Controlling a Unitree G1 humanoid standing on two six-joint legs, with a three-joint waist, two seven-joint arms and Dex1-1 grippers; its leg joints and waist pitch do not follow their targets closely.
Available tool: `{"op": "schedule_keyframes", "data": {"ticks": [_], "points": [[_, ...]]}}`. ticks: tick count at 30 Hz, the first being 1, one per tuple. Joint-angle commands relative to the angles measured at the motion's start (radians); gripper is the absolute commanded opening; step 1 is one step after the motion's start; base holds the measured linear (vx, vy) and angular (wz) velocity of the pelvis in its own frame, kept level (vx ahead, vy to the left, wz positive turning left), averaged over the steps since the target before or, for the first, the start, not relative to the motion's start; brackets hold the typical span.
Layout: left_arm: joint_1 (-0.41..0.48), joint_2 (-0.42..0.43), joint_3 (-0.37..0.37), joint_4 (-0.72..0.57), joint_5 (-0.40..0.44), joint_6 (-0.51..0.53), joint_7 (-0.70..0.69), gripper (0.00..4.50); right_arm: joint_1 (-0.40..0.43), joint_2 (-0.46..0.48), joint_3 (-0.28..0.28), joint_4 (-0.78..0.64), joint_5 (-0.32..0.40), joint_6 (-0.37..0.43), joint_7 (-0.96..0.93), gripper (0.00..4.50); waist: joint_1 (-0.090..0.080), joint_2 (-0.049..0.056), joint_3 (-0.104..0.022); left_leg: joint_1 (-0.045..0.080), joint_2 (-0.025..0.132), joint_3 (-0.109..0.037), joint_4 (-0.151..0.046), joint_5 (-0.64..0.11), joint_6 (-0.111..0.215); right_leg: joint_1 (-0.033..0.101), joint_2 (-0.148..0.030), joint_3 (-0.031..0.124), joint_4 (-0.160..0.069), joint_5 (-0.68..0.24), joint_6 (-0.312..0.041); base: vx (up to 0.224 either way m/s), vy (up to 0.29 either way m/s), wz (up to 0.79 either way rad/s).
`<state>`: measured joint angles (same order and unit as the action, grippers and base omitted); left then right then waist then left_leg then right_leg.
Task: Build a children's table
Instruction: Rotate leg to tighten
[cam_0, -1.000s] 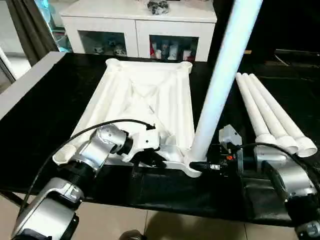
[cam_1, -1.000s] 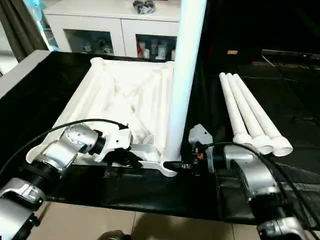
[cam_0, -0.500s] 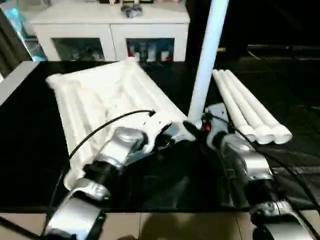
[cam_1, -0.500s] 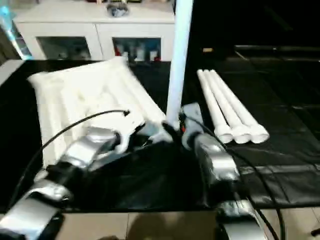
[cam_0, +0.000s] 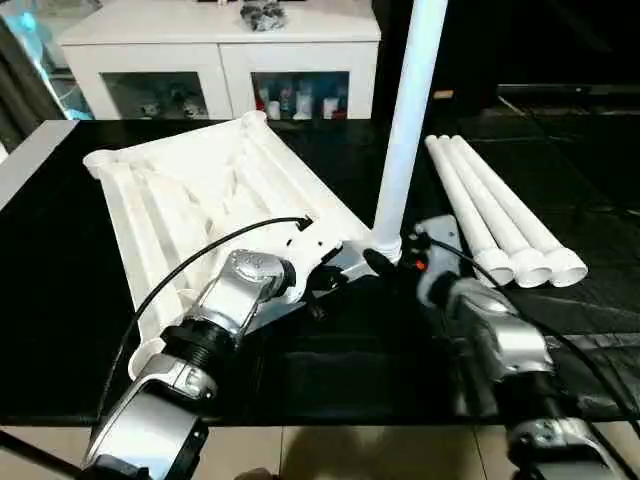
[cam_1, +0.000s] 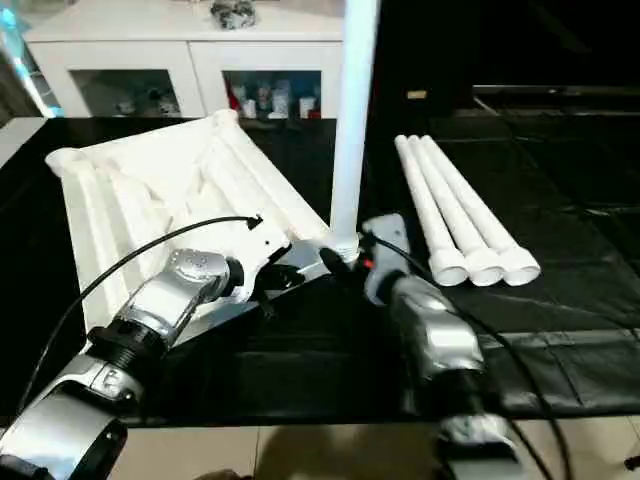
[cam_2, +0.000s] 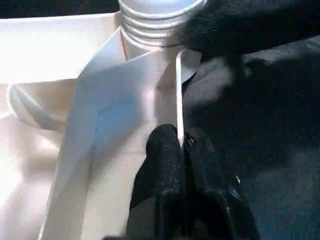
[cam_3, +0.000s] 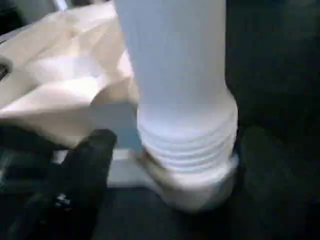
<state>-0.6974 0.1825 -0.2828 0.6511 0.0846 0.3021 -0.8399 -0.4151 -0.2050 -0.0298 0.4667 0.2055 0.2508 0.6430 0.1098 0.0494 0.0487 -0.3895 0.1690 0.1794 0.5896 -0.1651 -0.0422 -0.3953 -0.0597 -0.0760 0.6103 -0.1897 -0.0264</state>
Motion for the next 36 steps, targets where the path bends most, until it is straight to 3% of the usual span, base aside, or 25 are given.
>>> {"op": "schedule_keyframes", "data": {"ticks": [1, 7, 10, 17, 23, 27, 36], "points": [[-0.015, 0.023, 0.003, -0.042, -0.003, -0.061, -0.035, 0.00, 0.023, -0.039, 0.014, -0.038, 0.022, -0.002, 0.085, 4.46, 0.008, -0.005, -0.074, 0.016, 0.066, -0.032, -0.060, -0.175, 0.081, 0.056, -0.102, 0.054, -0.074, -0.103, -0.198, 0.000, 0.000, 0.00], [-0.001, 0.094, -0.032, -0.023, -0.016, -0.186, -0.189, 0.00, 0.069, -0.202, 0.025, -0.120, 0.053, -0.010, 0.323, 4.46, 0.027, -0.001, -0.077, 0.012, 0.071, -0.029, -0.049, -0.144, 0.125, 0.050, -0.100, 0.049, -0.066, -0.044, -0.212, 0.000, 0.000, 0.00], [0.010, 0.127, -0.062, -0.020, -0.016, -0.240, -0.281, 0.00, 0.066, -0.254, 0.049, -0.126, 0.053, -0.028, 0.410, 4.46, 0.037, -0.003, -0.075, 0.015, 0.073, -0.028, -0.049, -0.169, 0.117, 0.047, -0.102, 0.048, -0.069, -0.087, -0.213, 0.000, 0.000, 0.00], [0.014, 0.157, -0.108, -0.008, -0.010, -0.320, -0.401, 0.00, 0.034, -0.276, 0.104, -0.113, 0.034, -0.070, 0.495, 4.46, 0.062, -0.006, -0.076, 0.019, 0.079, -0.028, -0.051, -0.176, 0.099, 0.040, -0.105, 0.049, -0.067, -0.124, -0.208, 0.000, 0.000, 0.00], [0.011, 0.161, -0.134, -0.010, -0.012, -0.367, -0.475, 0.00, 0.001, -0.281, 0.165, -0.053, -0.031, -0.132, 0.547, 4.46, 0.063, -0.011, -0.075, 0.016, 0.078, -0.028, -0.050, -0.175, 0.094, 0.041, -0.109, 0.048, -0.065, -0.138, -0.210, 0.000, 0.000, 0.00], [0.011, 0.162, -0.142, -0.014, -0.016, -0.383, -0.495, 0.00, -0.012, -0.280, 0.177, -0.028, -0.033, -0.140, 0.570, 4.46, 0.062, -0.012, -0.075, 0.014, 0.077, -0.027, -0.049, -0.168, 0.100, 0.044, -0.109, 0.048, -0.066, -0.140, -0.206, 0.000, 0.000, 0.00], [0.014, 0.163, -0.141, -0.016, -0.016, -0.393, -0.523, 0.00, -0.026, -0.280, 0.188, -0.010, -0.007, -0.135, 0.617, 3.67, 0.061, -0.013, -0.078, 0.013, 0.078, -0.028, -0.046, -0.148, 0.115, 0.044, -0.107, 0.046, -0.062, -0.122, -0.210, 0.000, 0.000, 0.00]]}}
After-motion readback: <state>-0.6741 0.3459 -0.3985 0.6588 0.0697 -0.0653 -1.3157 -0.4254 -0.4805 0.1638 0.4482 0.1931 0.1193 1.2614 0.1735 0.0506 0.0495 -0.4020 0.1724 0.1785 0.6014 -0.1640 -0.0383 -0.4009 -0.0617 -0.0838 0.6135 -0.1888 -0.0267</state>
